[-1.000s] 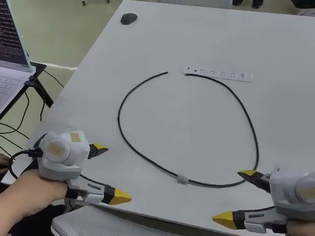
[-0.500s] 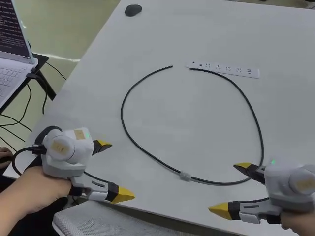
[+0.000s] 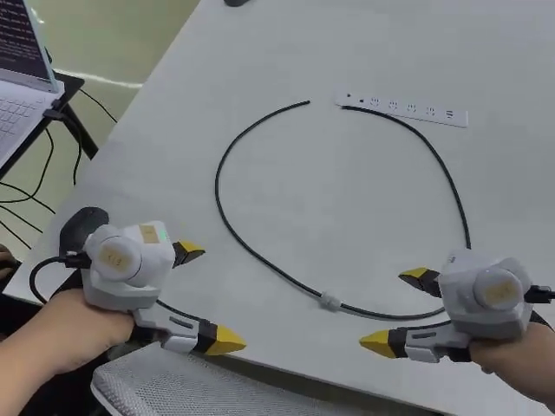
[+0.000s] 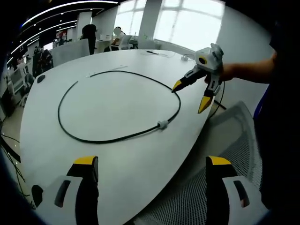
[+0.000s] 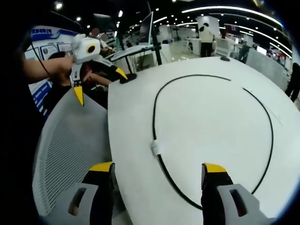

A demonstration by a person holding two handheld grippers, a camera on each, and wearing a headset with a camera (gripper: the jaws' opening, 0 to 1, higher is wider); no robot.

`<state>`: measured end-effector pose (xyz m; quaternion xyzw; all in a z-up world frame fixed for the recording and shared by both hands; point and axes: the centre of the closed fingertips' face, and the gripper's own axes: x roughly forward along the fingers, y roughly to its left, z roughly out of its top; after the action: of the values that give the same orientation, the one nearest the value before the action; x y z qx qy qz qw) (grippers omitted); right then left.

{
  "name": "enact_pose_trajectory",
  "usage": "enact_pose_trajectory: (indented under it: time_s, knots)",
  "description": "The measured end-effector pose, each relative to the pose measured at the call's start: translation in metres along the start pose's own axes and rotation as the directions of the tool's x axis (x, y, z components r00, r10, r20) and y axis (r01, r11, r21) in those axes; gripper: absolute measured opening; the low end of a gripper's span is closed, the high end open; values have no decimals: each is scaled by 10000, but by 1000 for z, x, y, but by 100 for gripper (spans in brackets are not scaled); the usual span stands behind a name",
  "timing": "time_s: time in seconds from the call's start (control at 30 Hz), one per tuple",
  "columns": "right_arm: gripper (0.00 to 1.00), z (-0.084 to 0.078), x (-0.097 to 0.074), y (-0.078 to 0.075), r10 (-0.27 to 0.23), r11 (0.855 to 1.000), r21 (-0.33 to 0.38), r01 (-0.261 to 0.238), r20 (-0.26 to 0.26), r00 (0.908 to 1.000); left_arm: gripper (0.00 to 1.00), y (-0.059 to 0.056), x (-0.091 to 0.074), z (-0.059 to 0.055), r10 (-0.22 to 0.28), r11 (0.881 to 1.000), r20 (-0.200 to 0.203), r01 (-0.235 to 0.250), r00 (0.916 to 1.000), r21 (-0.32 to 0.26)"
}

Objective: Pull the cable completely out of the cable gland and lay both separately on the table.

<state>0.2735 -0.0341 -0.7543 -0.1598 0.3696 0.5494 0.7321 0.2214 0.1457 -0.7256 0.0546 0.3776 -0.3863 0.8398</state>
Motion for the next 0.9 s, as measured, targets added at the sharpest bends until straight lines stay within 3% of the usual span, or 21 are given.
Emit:
enact_pose_trajectory:
  time_s: [0.27, 0.57, 0.9]
  knots:
    - [65, 7, 23, 0, 265, 9994, -196, -275, -498, 9984, 94, 1, 3, 4, -14, 10000, 75, 14, 10000, -68]
    - [46, 6, 42, -1, 445, 9982, -345, -484, -1045, 9935, 95, 5, 3, 6, 85, 9999, 262, -82, 9996, -110]
    - [36, -6, 67, 7, 703, 9942, -673, -838, -1821, 9808, 95, 6, 1, -4, -95, 9998, 199, 98, 9998, -150]
